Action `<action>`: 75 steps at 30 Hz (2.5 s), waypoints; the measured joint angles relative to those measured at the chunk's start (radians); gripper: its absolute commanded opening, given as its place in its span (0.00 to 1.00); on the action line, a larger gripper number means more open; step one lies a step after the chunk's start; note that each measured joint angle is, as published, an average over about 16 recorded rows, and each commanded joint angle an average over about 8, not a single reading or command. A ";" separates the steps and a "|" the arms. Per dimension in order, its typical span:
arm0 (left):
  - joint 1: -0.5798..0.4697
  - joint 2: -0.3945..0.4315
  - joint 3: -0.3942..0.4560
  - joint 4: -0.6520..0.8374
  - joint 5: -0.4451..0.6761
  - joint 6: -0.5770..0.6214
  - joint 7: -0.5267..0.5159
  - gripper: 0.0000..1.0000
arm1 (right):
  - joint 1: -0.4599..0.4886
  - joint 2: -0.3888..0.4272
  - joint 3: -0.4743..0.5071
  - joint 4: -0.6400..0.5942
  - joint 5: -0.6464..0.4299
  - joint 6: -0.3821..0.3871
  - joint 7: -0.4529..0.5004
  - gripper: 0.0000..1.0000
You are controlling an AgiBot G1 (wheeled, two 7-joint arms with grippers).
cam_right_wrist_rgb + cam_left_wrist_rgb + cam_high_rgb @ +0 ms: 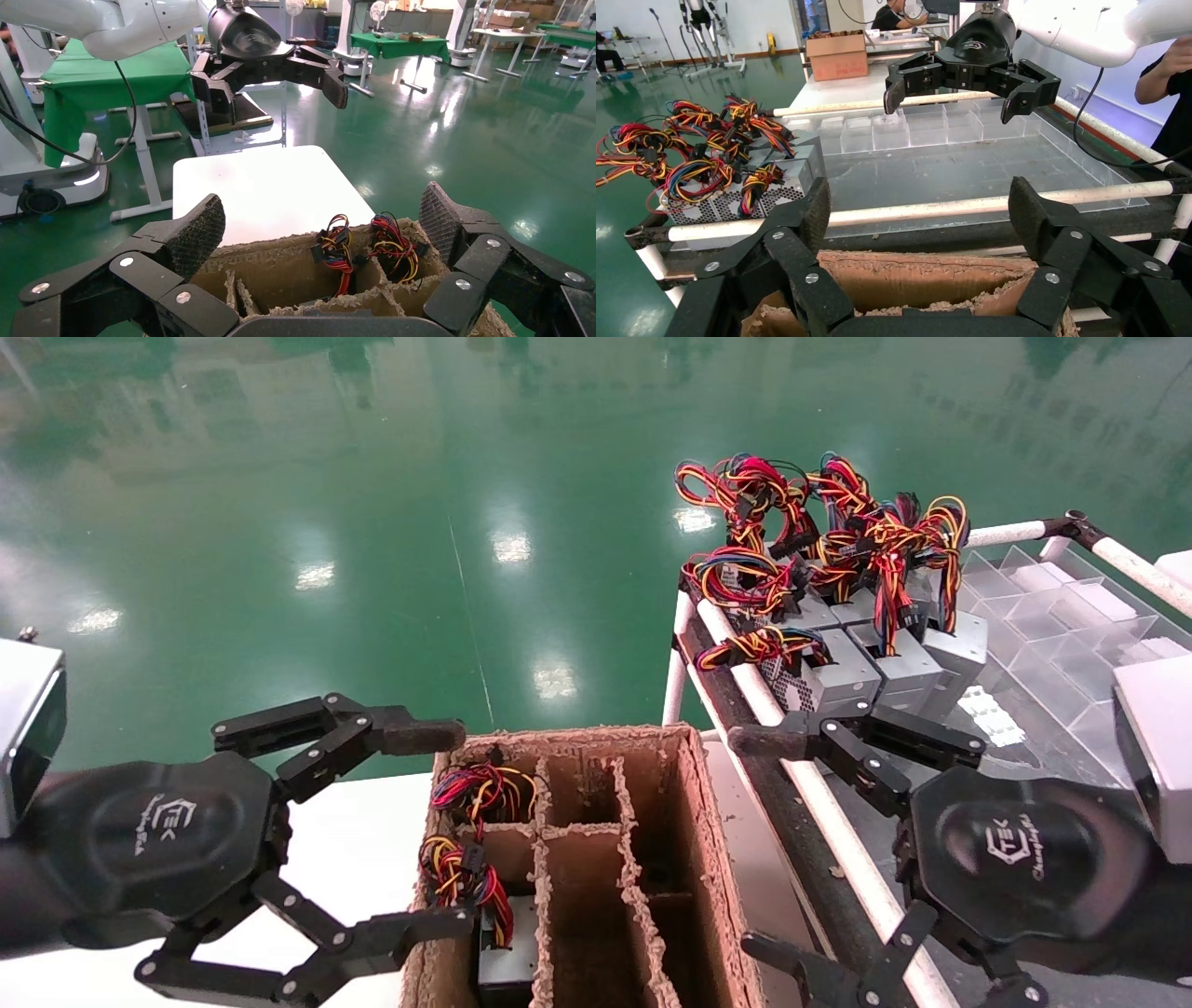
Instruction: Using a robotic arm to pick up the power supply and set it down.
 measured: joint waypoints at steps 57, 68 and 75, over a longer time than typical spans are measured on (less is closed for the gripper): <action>-0.001 0.000 0.001 0.001 0.000 0.000 0.001 1.00 | 0.154 -0.332 -0.247 -0.214 -0.398 0.112 -0.017 1.00; -0.001 0.000 0.001 0.001 -0.001 0.000 0.001 1.00 | 0.234 -0.511 -0.333 -0.384 -0.511 0.124 -0.103 1.00; -0.001 0.000 0.001 0.001 -0.001 0.000 0.001 1.00 | 0.249 -0.577 -0.360 -0.426 -0.573 0.173 -0.191 0.87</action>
